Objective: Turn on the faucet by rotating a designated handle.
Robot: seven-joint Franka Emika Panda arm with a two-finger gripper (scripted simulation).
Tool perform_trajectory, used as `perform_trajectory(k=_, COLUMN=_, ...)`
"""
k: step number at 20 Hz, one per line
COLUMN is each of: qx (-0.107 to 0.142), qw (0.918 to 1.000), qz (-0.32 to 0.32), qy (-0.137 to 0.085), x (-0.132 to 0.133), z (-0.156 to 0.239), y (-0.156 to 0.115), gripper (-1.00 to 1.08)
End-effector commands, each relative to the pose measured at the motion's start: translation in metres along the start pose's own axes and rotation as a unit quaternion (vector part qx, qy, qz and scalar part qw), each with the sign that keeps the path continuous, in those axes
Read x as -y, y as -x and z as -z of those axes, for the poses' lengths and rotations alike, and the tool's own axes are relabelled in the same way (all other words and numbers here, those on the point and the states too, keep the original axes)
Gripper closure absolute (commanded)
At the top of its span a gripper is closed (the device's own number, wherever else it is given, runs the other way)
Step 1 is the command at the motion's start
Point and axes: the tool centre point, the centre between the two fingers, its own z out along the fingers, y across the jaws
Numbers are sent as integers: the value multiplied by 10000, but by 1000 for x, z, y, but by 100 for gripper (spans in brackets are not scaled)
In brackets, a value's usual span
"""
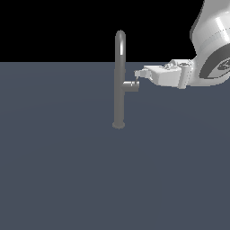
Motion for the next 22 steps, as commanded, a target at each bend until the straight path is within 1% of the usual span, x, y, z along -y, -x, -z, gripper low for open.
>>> perform_trajectory(k=1, qx=1, qw=10000, qz=-10, qy=2, x=-3, z=0, y=-5, gripper=108)
perform_trajectory(k=7, qx=16, qw=10000, qz=-80, qy=14, x=-24, z=0, y=-36, gripper=108)
perform_trajectory(k=8, qx=16, qw=10000, qz=-80, qy=14, x=-24, z=0, y=-36, gripper=108)
perform_trajectory(k=9, qx=-5, qw=10000, qz=89, qy=13, x=-14, z=0, y=-16, gripper=108)
perform_trajectory(k=16, qx=16, qw=10000, qz=-82, qy=14, x=-25, z=0, y=-69, gripper=108)
perform_trajectory(k=17, qx=16, qw=10000, qz=-82, qy=14, x=-25, z=0, y=-69, gripper=108)
perform_trajectory(k=18, qx=12, qw=9999, qz=123, qy=36, x=-17, z=0, y=-42, gripper=108)
perform_trajectory(k=22, qx=14, qw=10000, qz=41, qy=27, x=-14, z=0, y=-64, gripper=108)
